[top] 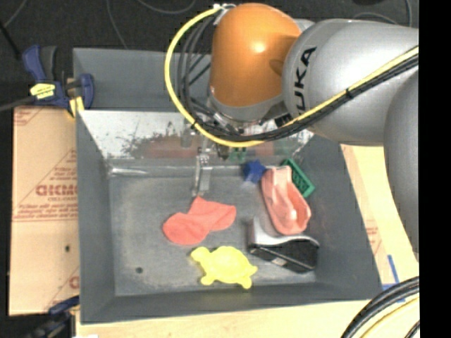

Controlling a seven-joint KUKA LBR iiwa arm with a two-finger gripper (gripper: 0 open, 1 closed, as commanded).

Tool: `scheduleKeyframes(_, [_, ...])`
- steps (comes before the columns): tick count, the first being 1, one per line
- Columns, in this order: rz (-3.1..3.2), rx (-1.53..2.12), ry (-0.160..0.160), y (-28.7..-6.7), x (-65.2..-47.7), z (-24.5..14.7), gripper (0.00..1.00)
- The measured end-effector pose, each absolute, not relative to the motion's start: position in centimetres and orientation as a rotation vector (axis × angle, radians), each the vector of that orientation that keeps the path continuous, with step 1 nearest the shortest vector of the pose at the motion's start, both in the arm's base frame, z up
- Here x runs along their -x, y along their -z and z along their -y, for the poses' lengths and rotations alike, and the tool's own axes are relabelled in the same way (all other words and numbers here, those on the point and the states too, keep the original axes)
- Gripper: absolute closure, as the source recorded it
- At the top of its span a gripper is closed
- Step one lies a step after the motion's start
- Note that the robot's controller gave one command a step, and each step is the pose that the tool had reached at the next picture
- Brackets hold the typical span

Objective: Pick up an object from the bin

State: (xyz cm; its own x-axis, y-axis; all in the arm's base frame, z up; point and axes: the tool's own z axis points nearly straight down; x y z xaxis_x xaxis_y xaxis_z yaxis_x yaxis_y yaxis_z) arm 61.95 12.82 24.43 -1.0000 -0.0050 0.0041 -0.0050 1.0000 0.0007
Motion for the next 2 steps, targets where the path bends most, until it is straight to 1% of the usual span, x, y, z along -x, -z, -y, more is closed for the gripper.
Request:
scheduleKeyframes(1, [3.146,-0.004,0.002,-24.9,-62.1,-12.7,0.00])
scheduleKeyframes(2, [3.141,0.128,0.002,-25.1,-58.8,-11.6,0.00])
